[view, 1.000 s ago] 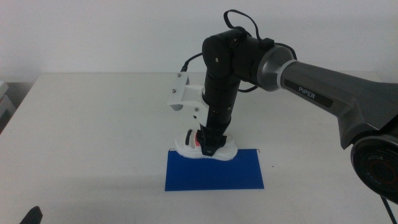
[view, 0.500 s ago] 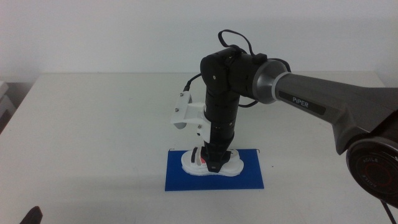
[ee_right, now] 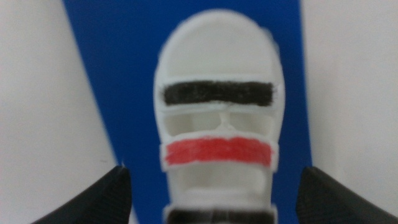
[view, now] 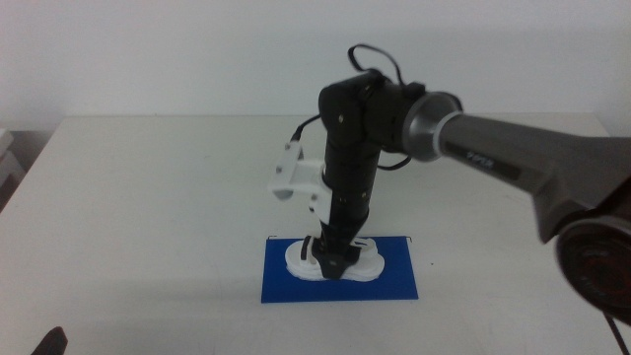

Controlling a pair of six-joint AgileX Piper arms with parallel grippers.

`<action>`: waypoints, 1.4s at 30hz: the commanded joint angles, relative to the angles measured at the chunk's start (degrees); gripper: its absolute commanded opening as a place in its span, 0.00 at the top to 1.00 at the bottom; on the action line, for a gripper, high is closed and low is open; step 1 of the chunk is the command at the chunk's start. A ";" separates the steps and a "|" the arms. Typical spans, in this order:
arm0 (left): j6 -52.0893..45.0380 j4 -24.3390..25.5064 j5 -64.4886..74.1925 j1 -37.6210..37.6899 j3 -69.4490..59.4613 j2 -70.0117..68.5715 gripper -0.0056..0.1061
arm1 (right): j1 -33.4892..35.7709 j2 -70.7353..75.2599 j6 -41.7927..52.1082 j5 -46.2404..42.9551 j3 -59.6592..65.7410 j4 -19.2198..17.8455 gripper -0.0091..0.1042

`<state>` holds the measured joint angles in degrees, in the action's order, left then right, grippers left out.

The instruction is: Use one arm to grab the shoe from the table and place it on the mat.

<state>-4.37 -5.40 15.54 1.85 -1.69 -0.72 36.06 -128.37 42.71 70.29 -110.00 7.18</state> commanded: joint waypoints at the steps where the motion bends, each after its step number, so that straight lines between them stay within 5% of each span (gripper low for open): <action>1: 0.28 -0.43 -4.59 0.27 -0.40 -0.81 0.11 | -1.20 7.17 -2.95 3.13 -1.34 2.65 0.18; 3: 0.28 -0.43 -4.59 0.27 -0.40 -0.81 0.11 | -2.37 10.71 -8.79 2.56 -1.34 2.92 0.18; 8: 0.28 -0.43 -4.59 0.27 -0.40 -0.81 0.11 | -7.60 22.51 -28.62 -1.66 3.79 -2.93 0.21; 12: 0.28 -0.43 -4.59 0.27 -0.40 -0.81 0.11 | -13.65 35.69 -36.29 -10.99 16.59 -2.73 0.25; 26: 0.28 -0.43 -4.59 0.27 -0.40 -0.81 0.11 | -34.34 86.93 -37.34 -39.46 68.94 -2.20 0.28; 42: 0.28 -0.43 -4.59 0.27 -0.40 -0.81 0.11 | -35.84 114.10 -37.14 -59.56 96.45 -1.82 0.28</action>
<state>-4.37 -5.40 15.54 1.85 -1.69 -0.72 0.72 -14.44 5.12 15.97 -12.84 5.10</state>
